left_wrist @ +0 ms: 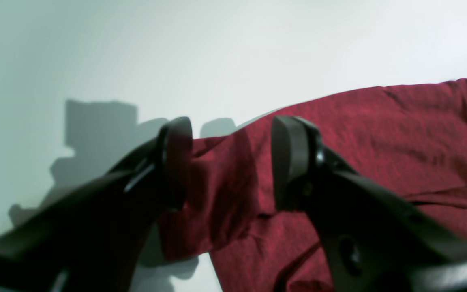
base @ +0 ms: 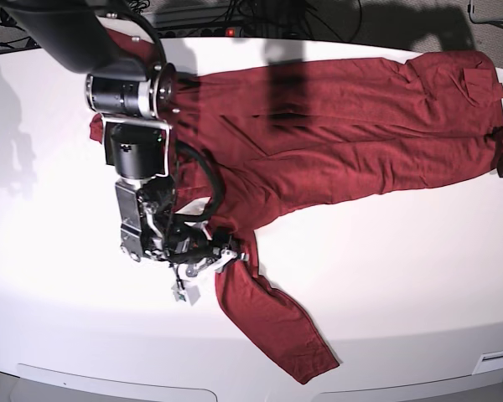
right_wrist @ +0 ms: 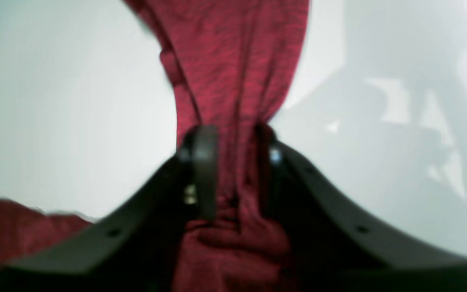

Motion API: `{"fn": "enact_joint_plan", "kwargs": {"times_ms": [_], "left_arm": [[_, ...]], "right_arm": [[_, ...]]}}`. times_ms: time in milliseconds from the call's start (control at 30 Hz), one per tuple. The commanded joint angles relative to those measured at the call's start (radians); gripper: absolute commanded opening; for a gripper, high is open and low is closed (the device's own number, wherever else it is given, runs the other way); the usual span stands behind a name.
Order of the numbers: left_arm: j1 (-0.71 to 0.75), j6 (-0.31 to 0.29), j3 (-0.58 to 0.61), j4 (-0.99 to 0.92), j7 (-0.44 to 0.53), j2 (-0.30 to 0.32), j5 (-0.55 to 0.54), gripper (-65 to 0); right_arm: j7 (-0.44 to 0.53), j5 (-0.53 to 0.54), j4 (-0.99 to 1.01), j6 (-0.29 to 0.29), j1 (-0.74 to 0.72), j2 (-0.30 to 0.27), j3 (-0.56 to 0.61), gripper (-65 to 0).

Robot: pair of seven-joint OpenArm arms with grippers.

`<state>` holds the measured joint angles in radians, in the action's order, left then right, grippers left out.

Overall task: Fold the T-shirt properly
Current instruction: 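Pull the sleeve outward from the shirt body with the right gripper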

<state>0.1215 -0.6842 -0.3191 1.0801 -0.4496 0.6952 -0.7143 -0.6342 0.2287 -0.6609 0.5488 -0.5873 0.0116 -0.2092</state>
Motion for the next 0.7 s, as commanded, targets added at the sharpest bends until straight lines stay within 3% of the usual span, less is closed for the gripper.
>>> {"fn": "enact_joint_plan", "kwargs": {"times_ms": [0, 33, 167, 300, 500, 667], "left_arm": [[-0.01, -0.004, -0.01, 0.014, 0.015, 0.028, -0.015, -34.3], [-0.011, -0.004, -0.01, 0.014, 0.016, 0.028, -0.015, -34.3], [-0.011, -0.004, -0.01, 0.014, 0.016, 0.028, -0.016, -34.3], [-0.011, -0.004, -0.01, 0.014, 0.016, 0.028, -0.015, -34.3], [-0.011, -0.004, -0.01, 0.014, 0.016, 0.028, -0.015, -34.3], [-0.008, -0.004, -0.01, 0.014, 0.016, 0.029, 0.003, -34.3]], "right_arm": [[0.006, -0.003, -0.012, 0.003, -0.03, 0.0, -0.001, -59.2], [0.007, -0.01, -0.012, 0.004, -0.03, 0.0, -0.001, -64.3], [0.022, -0.013, -0.012, 0.029, -0.042, 0.0, -0.001, -65.0], [-0.023, -0.013, -0.014, 0.149, -0.077, 0.033, 0.0, -65.0], [-0.12, -0.013, -0.042, 0.149, -0.102, 0.145, 0.0, -65.0], [-0.25, 0.061, -0.058, 0.149, -0.081, 0.145, 0.063, -65.0]]}}
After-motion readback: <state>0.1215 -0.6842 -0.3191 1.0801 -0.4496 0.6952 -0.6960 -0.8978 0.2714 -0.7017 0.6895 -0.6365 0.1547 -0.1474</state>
